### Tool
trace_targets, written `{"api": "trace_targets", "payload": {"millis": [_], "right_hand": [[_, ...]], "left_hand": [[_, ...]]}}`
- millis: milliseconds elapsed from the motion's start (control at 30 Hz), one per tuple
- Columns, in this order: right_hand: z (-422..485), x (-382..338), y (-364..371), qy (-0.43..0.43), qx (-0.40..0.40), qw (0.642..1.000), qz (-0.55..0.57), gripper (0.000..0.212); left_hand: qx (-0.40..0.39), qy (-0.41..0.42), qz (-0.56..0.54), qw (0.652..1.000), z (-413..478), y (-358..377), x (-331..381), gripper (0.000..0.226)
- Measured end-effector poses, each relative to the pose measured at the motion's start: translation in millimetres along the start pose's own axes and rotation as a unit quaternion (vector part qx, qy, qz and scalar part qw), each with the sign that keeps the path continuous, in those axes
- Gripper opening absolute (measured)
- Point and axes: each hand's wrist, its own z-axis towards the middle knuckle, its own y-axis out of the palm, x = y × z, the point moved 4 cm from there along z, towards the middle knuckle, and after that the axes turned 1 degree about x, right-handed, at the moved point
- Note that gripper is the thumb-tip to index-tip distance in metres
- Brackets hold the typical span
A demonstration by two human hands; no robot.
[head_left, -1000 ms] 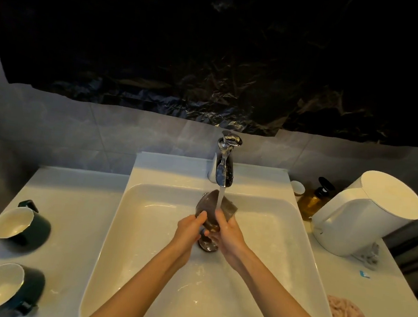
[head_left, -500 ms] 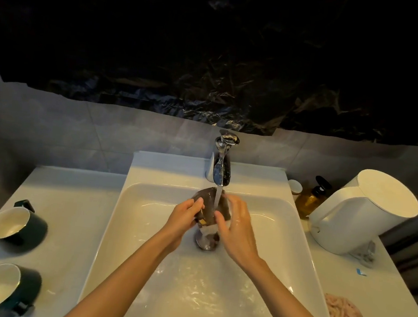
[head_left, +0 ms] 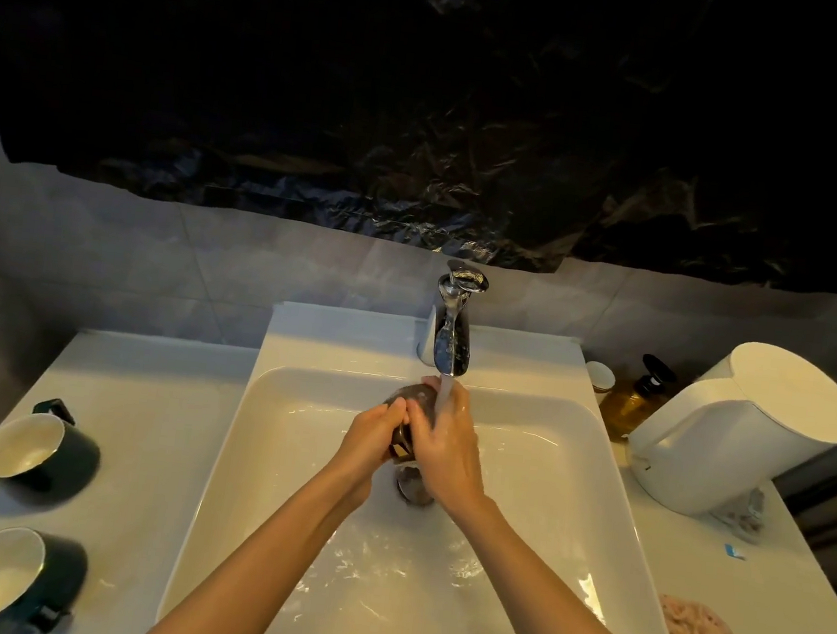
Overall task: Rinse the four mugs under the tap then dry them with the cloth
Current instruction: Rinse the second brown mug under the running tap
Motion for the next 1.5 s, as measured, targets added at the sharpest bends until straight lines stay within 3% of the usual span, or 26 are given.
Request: {"api": "trace_targets", "payload": {"millis": [67,133,267,433,533,700,867,933,1000,1100,1133,1233,1333,1400,1500], "right_hand": [[0,5,2,-0.006,-0.008,1.0,-0.012,0.049],[3,2,-2,0.022,0.032,0.999,0.001,0.043],[14,3,-5,0.177,0.059,0.981,0.054,0.039],[-2,-3,-3,0.01,0.021,0.999,-0.04,0.047],[-2,-3,-5,0.011,0.052,0.997,-0.046,0.046],[8,0,-9,0.204,0.078,0.971,0.1,0.039],[-8,-2,-1,0.036,0.032,0.996,0.07,0.049],[-17,-4,1,-0.002,0.055,0.998,0.04,0.05],[-11,-6,-2,0.04,0.095,0.994,0.034,0.044],[10,2,-7,0.23,0.111,0.957,0.136,0.046],[13,3,-9,0.243,0.113,0.95,0.161,0.045],[3,-3,-8,0.112,0.099,0.981,0.121,0.033],[-11,-5,4,0.017,0.07,0.996,0.043,0.052],[-2,-5,0,0.08,0.089,0.991,0.053,0.045],[13,1,-13,0.288,0.07,0.934,0.2,0.048]], "left_hand": [[-0.004,0.0,0.002,1.0,1,-1,1,0.03],[-0.016,0.006,0.008,1.0,-1,2,1,0.029],[0.003,-0.001,0.042,0.999,-2,6,-4,0.028],[0.016,0.008,0.024,1.0,-3,3,0,0.028],[0.012,0.025,0.043,0.999,-2,4,-1,0.029],[0.022,0.024,0.033,0.999,-2,1,-5,0.031],[0.103,0.003,-0.011,0.995,-1,-6,-10,0.028],[0.124,0.017,-0.004,0.992,0,-6,-9,0.033],[0.127,0.03,0.008,0.991,0,-4,-8,0.03],[0.127,0.03,-0.009,0.991,-1,-1,-8,0.031],[0.131,0.026,-0.019,0.991,-1,-1,-8,0.03],[0.148,0.027,-0.013,0.989,5,-4,-7,0.033],[0.137,0.031,0.028,0.99,12,-5,-7,0.039],[0.12,0.029,0.038,0.992,13,-5,-8,0.04],[0.112,0.034,0.02,0.993,10,-5,-4,0.034]]}}
